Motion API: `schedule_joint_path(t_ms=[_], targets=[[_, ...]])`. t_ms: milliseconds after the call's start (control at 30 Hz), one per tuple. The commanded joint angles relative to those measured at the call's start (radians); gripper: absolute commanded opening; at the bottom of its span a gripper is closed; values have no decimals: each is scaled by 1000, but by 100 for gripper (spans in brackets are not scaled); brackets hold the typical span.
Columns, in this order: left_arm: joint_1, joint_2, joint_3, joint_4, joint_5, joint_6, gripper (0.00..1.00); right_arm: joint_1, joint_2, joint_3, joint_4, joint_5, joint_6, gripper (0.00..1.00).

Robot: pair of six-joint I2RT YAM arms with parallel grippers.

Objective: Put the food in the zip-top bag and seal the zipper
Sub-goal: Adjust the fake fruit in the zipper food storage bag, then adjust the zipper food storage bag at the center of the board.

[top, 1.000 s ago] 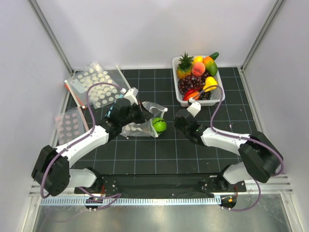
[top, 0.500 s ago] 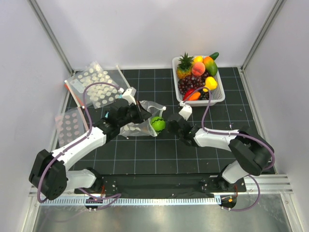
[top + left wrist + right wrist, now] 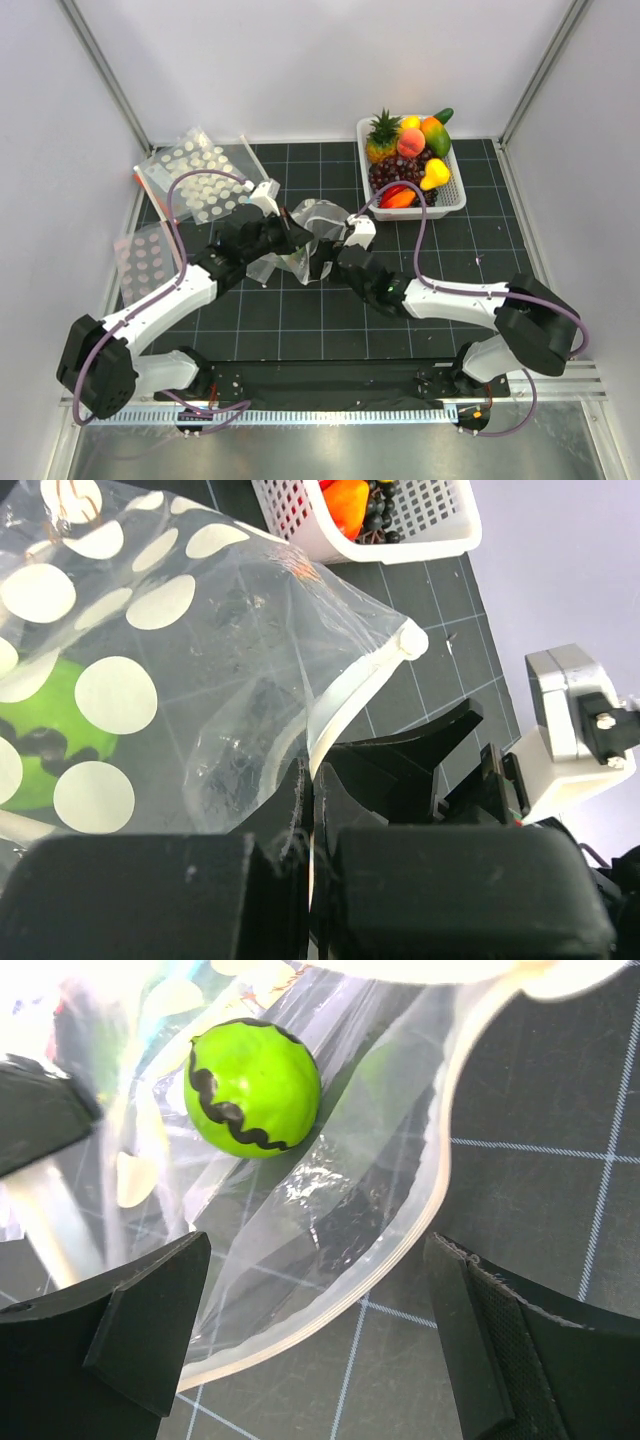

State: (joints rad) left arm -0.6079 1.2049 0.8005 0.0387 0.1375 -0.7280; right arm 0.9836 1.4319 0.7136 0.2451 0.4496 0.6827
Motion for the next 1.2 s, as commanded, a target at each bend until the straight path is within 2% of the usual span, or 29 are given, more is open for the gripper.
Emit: schedule_joint_path(t_ms=[0,200,333,567,667,700,733,800,833,867,900,1000,1167], targets=[[3,-48,20,23,-18,10,0,3,-1,40,3,54,-5,95],[3,-76,16,17,-32,15,0,-2,-96,20,-10,106,-34,95],[3,-94,12,17,-21,10,0,-46,-122,11,-20,84,-23,86],[3,-108,11,23,13,-5,0,-166,-84,-6,51,-129,27,80],[3,-117,9,26,11,-7,0,-187,-51,-14,85,-183,44,74],[3,-120,8,24,8,-5,0,-187,-44,-11,86,-193,47,68],[2,-120,6,26,4,-4,0,-187,-42,-6,85,-195,37,48],[3,-128,9,10,-18,10,0,-186,-47,26,18,-168,25,28],[3,-131,11,-6,-33,15,0,-184,-48,46,-21,-148,11,11],[3,-134,16,-17,-80,28,0,-178,-48,72,-67,-117,-4,5],[3,-137,23,-35,-107,41,0,-162,-33,157,-205,-45,-21,1],[0,-140,57,-127,-231,85,0,-116,4,318,-418,58,-84,1],[-3,-177,109,-270,-409,148,0,-109,31,375,-411,98,-121,1]])
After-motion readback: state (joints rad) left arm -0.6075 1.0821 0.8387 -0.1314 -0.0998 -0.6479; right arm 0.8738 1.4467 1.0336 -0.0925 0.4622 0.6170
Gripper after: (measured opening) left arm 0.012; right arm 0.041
